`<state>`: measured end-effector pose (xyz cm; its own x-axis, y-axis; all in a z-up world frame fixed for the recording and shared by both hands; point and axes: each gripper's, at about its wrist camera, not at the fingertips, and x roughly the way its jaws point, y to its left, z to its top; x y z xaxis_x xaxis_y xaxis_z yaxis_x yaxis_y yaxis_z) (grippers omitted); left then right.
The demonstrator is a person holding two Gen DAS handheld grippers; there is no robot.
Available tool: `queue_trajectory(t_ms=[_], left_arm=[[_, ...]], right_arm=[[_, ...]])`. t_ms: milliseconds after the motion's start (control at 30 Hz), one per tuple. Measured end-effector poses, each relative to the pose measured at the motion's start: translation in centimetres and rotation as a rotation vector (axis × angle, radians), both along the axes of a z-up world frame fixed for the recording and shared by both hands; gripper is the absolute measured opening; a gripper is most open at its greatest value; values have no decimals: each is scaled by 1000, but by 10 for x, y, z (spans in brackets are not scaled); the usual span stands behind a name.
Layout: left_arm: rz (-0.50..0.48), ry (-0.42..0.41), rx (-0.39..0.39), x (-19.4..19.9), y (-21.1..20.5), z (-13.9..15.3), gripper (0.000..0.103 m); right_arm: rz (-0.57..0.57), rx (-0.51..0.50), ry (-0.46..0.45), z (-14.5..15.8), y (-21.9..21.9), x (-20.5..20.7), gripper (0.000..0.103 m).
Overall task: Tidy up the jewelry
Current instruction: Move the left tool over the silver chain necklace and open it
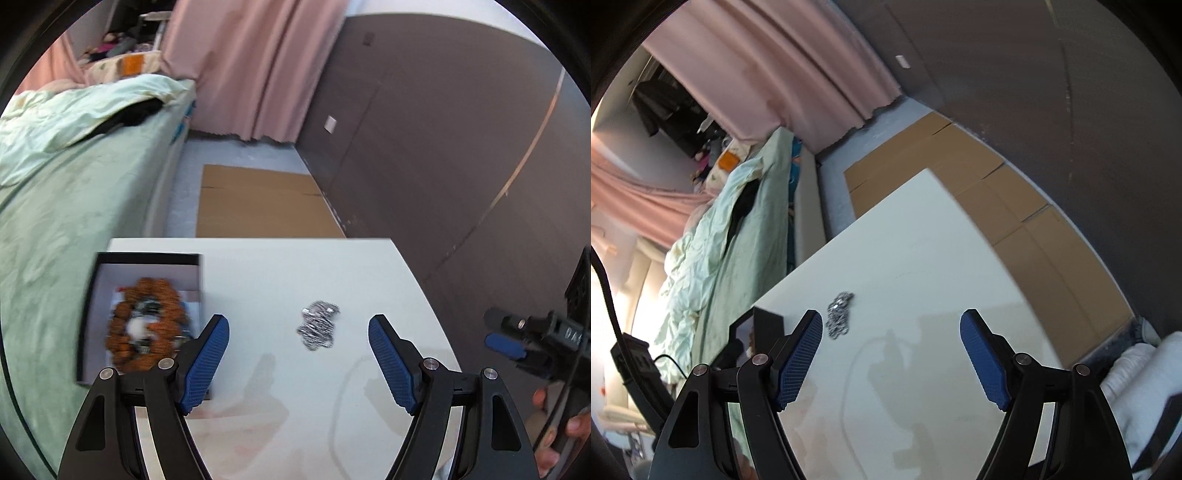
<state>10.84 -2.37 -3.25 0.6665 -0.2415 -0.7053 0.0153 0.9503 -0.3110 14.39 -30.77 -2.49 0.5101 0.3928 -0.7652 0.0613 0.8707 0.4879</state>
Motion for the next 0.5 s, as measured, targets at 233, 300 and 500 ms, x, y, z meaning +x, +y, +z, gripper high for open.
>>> queue_trajectory(t_ms=[233,300,500], left_arm=[[-46,35,51,17,-28,-16,79],[-66,53,62,23,-36,-22,78],[-116,118,136,39,-58,-43,77]], right_arm=[[-41,-3,32,-6,-22,5,77],[-43,1,36,-7,-25,8,77],[-50,27,65,-15,-28,17,77]])
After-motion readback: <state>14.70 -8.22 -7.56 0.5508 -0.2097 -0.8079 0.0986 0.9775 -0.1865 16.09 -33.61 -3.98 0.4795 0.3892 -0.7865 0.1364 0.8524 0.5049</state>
